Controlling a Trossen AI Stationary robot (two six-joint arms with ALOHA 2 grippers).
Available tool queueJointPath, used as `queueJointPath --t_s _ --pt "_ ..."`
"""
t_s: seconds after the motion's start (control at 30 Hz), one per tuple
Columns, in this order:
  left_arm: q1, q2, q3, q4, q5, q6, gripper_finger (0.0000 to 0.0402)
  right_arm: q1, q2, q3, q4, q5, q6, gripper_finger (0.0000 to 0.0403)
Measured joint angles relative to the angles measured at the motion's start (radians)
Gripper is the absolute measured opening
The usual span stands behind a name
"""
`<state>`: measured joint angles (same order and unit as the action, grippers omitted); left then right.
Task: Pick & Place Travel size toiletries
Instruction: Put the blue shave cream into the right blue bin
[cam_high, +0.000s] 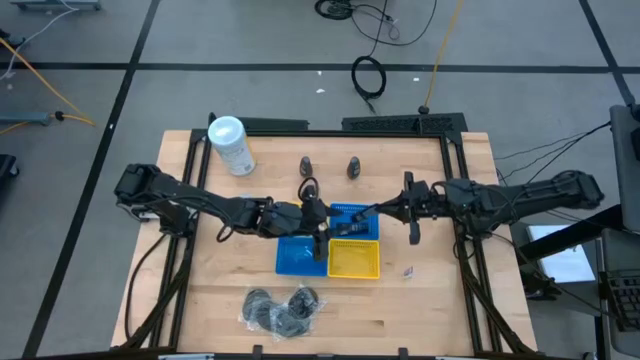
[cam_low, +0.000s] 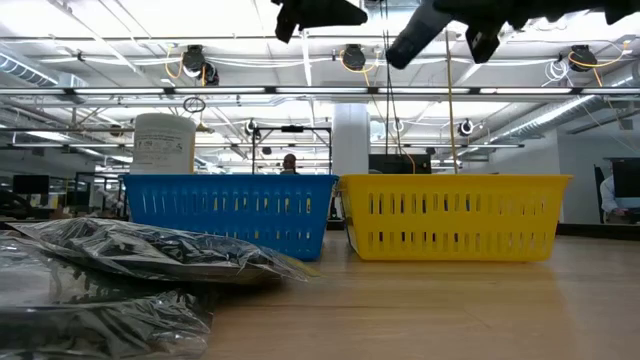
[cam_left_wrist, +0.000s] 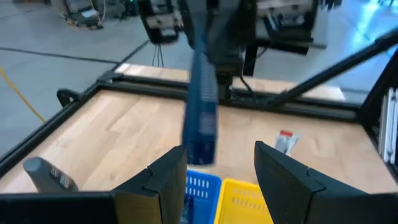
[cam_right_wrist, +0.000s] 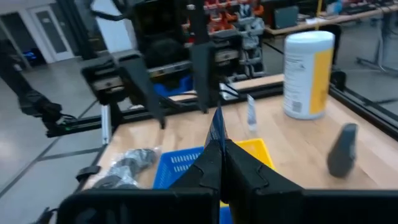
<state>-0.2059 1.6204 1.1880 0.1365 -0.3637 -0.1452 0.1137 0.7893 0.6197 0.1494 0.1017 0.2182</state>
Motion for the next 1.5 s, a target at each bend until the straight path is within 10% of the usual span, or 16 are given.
queueJointPath --t_s 1.0,1.23,1.5 --pt "0.051 0.145 -0.032 0.196 0.155 -0.008 0.0185 0.042 0.119 0.0 0.16 -0.003 -0.048 0.0" --pt "0.051 0.145 -0.032 0.187 0.155 0.005 0.0109 0.042 0.119 0.0 0.157 -0.003 -0.048 0.0" --pt "0.051 0.145 -0.032 0.181 0.155 0.011 0.0109 0.042 0.119 0.0 0.153 -0.003 -0.048 0.0"
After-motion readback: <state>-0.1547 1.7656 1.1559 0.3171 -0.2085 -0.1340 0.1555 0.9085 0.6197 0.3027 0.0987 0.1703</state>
